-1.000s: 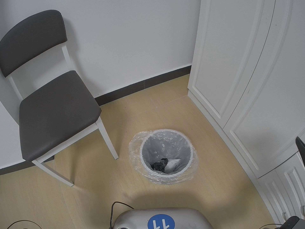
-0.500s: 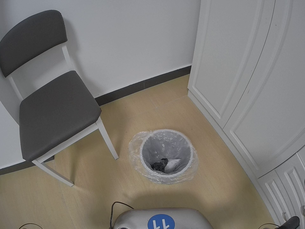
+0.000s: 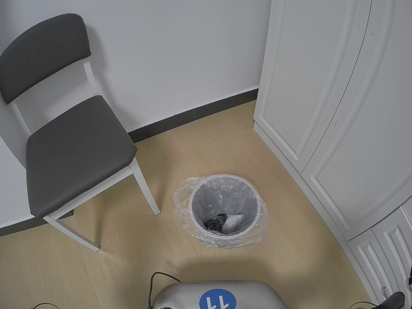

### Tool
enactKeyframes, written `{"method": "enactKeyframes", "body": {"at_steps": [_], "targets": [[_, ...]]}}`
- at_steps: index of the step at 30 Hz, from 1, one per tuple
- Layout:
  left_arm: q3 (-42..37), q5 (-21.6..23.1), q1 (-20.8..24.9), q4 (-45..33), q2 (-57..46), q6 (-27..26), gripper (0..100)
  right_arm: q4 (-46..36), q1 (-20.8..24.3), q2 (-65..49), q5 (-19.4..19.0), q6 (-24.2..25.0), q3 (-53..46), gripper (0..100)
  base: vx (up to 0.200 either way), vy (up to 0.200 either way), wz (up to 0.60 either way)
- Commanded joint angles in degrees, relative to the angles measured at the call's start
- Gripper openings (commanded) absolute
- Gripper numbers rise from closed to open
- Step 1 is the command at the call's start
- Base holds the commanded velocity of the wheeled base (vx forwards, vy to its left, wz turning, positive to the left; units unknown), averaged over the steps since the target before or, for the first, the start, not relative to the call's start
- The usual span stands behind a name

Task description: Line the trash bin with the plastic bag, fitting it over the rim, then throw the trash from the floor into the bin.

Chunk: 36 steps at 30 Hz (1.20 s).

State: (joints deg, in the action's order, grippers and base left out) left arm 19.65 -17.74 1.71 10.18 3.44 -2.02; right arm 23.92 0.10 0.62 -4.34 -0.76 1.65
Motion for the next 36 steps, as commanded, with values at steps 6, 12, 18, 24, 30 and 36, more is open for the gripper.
{"method": "enactKeyframes", "body": {"at_steps": [6, 12, 18, 24, 30, 36], "targets": [[-14.4, 2.0, -1.1, 0.9, -3.4, 2.2, 100, 0.4, 0.0, -0.6, 0.6, 0.0, -1.6, 100, 0.0, 0.0, 0.0], [-19.7, 2.4, -1.1, 1.3, -3.4, 5.3, 100, 0.2, -0.1, -0.6, 7.2, -0.5, -1.6, 100, 0.0, 0.0, 0.0], [-19.6, 2.5, -1.1, -6.7, -3.4, 5.5, 100, 0.2, -0.1, -0.6, 10.2, -1.2, -1.6, 100, 0.0, 0.0, 0.0], [-19.7, 5.0, -1.2, -6.3, -3.4, 5.3, 100, -2.2, -0.1, -0.6, 12.2, -1.1, -1.6, 100, 0.0, 0.0, 0.0], [-19.5, 12.3, -1.2, -8.2, -3.4, 5.4, 100, -6.7, -0.1, -0.6, 13.0, -1.1, -1.6, 100, 0.0, 0.0, 0.0], [-19.7, 16.5, -1.1, -10.0, -3.4, 3.8, 100, -12.0, -0.1, -0.6, 13.0, -1.1, -1.6, 100, 0.0, 0.0, 0.0]]}}
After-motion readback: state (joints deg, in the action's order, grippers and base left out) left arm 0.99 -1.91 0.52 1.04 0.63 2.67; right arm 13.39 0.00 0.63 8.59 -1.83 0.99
